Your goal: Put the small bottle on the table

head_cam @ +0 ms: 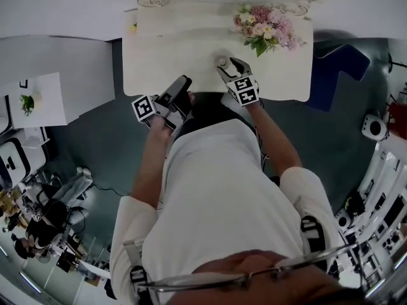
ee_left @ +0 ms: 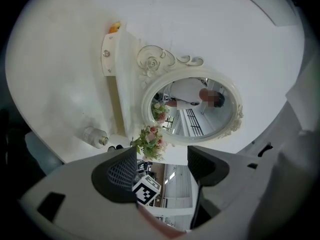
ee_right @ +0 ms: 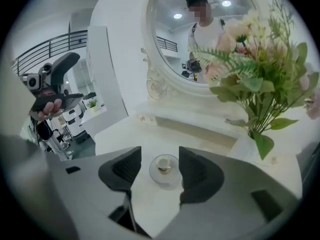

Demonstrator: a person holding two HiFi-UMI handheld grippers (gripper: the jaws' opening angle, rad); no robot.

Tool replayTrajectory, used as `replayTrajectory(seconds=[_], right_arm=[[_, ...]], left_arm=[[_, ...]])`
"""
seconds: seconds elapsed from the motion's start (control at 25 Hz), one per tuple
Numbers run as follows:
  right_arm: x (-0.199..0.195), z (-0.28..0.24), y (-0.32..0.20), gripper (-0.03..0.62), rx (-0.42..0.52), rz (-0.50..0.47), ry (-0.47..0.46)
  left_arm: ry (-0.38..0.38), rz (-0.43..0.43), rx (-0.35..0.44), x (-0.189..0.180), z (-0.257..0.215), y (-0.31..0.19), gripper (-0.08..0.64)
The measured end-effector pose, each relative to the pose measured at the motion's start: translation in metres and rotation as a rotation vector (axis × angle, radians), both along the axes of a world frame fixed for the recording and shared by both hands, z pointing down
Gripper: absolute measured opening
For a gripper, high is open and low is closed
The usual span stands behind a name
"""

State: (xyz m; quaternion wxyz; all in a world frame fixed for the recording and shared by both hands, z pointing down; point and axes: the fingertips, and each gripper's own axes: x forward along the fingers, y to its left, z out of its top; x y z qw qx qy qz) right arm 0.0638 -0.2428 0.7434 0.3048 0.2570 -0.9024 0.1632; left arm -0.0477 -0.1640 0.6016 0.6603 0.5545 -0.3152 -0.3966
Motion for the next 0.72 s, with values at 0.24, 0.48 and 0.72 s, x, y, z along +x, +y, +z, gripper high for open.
replayTrajectory(seconds=[0.24,0.48,0.72], right_arm=[[0.015,-0.049,0.010,0.190,0.044,0.065,-0.027],[0.029,-0.099,0.031,0.123,0.039,0.122,-0.082],[0.046,-0.140,0.071,0.100,0.062,0.129,-0.093]], left_arm=[[-0.075,0.062,0.069,0.000,-0.018,0.013,0.272],[-0.327,0.161,0.100,0.004,-0.017,0.035,0.174],[-0.530,0.218,0.168,0.013,-0.025,0.053,0.106]])
